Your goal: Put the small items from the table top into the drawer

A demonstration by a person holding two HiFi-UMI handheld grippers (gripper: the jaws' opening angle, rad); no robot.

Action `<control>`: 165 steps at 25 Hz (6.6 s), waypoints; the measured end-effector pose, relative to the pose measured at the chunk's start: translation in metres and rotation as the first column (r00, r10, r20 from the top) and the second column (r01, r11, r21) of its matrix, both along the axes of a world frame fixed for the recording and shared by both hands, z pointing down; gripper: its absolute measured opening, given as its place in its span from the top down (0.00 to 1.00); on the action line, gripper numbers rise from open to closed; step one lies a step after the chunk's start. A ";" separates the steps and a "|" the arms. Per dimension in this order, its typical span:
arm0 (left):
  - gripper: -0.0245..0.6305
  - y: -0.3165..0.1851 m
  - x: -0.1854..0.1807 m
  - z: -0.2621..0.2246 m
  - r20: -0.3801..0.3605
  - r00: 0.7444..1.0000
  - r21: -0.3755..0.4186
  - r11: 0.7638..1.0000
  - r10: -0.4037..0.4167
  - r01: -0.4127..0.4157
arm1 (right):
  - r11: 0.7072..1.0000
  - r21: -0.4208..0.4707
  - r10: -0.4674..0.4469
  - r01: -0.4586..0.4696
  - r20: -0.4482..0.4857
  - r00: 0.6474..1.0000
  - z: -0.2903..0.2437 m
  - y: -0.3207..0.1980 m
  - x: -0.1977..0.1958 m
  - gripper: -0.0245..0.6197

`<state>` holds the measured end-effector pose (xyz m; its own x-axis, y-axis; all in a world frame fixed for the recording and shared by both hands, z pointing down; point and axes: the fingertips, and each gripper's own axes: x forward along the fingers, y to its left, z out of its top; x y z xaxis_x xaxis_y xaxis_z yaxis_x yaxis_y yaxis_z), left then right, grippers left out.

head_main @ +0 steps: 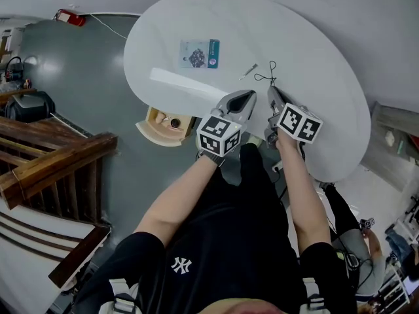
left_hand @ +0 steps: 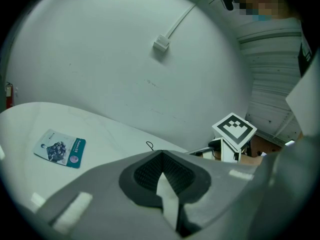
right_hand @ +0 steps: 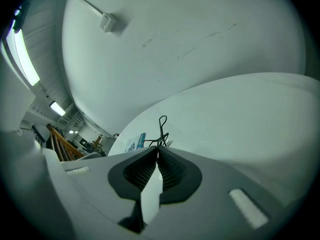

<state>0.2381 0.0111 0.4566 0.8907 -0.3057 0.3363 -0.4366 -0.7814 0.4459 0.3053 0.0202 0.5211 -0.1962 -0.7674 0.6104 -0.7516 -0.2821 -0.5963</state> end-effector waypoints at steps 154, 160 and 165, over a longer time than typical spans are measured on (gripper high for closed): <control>0.96 -0.008 -0.117 -0.034 -0.051 0.998 -0.032 0.999 -0.041 0.039 | 0.944 -0.003 -0.312 0.330 -0.330 0.891 -0.029 0.002 -0.125 0.86; 0.96 -0.009 -0.077 -0.022 -0.034 0.997 -0.043 0.996 -0.073 0.072 | 0.929 -0.008 -0.350 0.370 -0.339 0.873 -0.021 -0.008 -0.080 0.86; 0.96 -0.016 -0.053 -0.011 -0.016 0.994 -0.050 0.993 -0.106 0.105 | 0.913 -0.017 -0.389 0.407 -0.334 0.859 -0.007 -0.023 -0.057 0.86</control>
<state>0.1854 -0.0049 0.4454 0.8607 -0.3817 0.3368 -0.5065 -0.7083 0.4916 0.2488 -0.0025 0.5144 -0.2906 -0.6985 0.6539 -0.9459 0.1067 -0.3063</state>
